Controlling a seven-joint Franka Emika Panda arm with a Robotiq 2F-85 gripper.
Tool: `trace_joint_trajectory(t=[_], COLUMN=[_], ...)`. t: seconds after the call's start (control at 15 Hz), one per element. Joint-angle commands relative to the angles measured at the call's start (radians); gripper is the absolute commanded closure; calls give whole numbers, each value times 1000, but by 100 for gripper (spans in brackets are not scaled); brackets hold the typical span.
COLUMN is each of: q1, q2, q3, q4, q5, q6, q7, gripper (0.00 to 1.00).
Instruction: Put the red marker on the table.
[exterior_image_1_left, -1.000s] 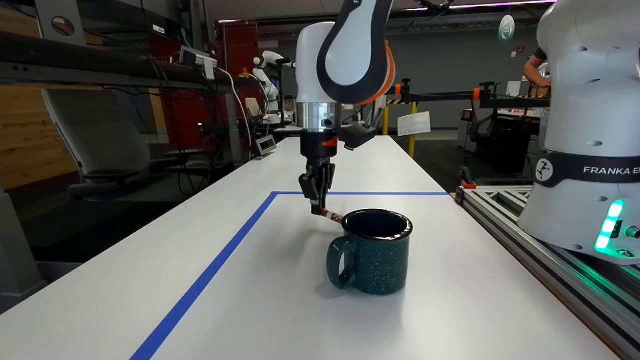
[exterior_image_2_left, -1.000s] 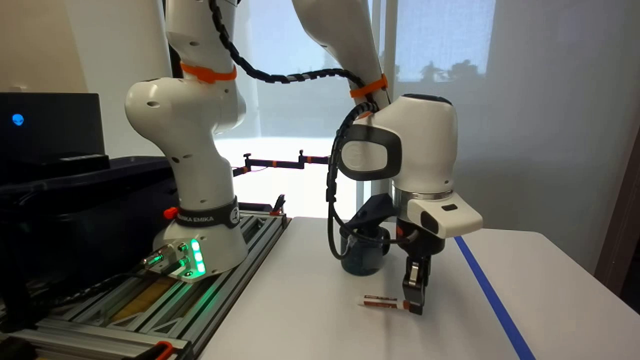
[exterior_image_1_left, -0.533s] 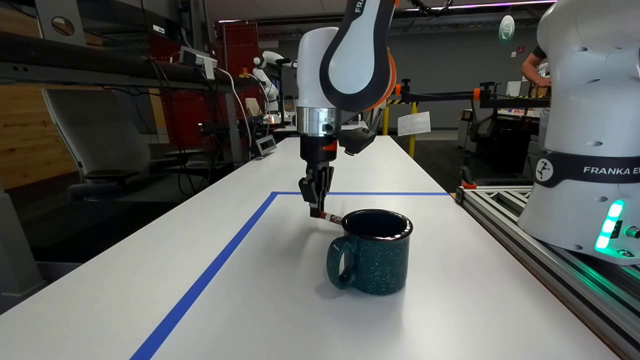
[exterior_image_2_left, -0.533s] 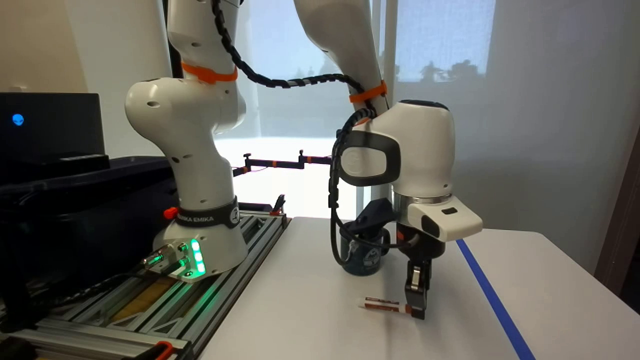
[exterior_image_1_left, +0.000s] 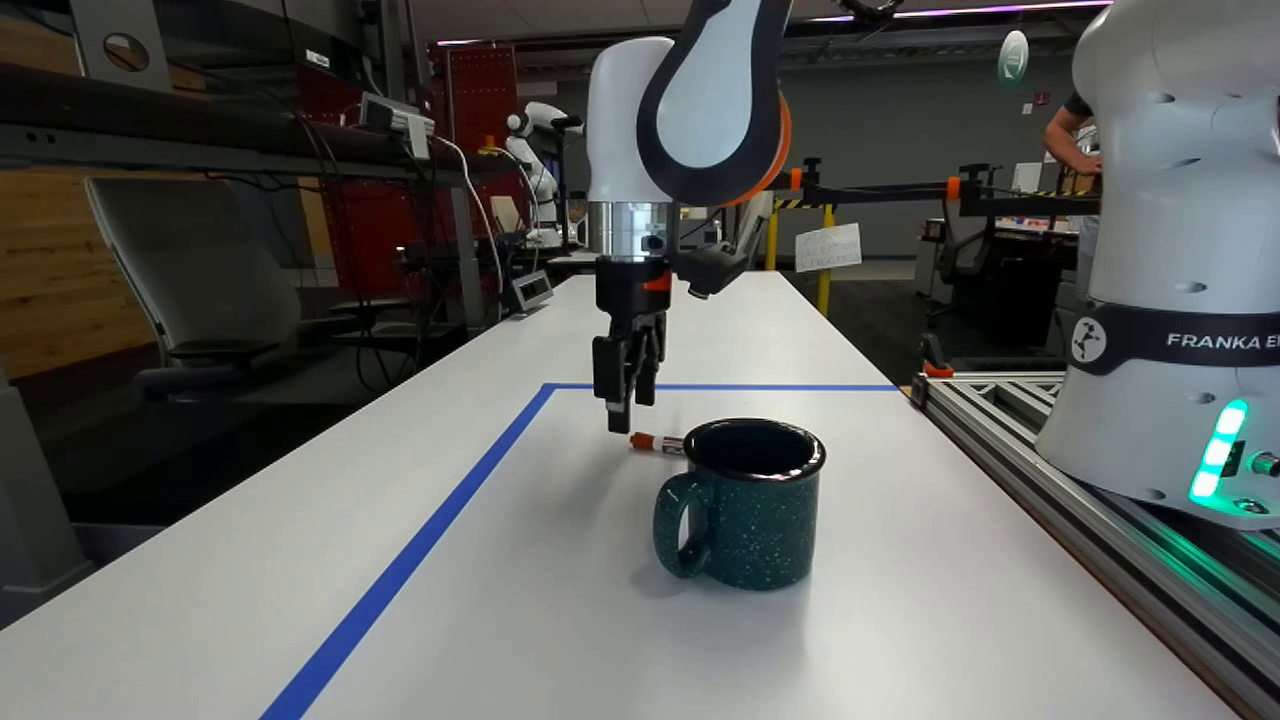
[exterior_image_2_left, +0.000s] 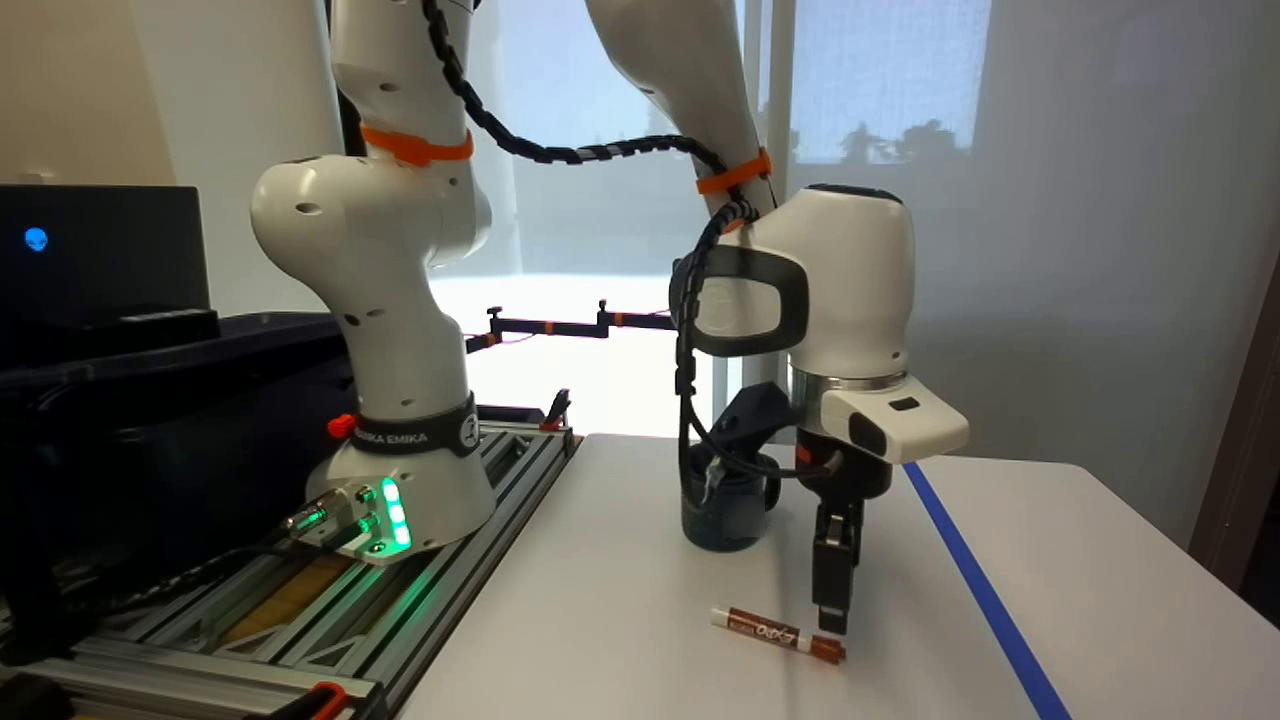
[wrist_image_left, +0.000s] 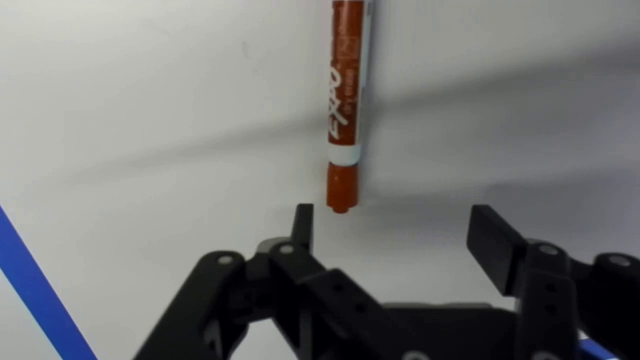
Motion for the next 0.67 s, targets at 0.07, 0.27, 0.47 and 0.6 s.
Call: trace_joint_trajectory(t=[0.07, 0.27, 0.47, 0.6], q1=[1, 10, 21, 29], q2=[-140, -206, -263, -298], q3=[42, 68, 76, 78], q4=[-26, -24, -23, -26], q5=[14, 35, 11, 18], q6=[-163, -269, -335, -354], q7=[-29, -61, -87, -141], gripper=[0, 0, 0, 0])
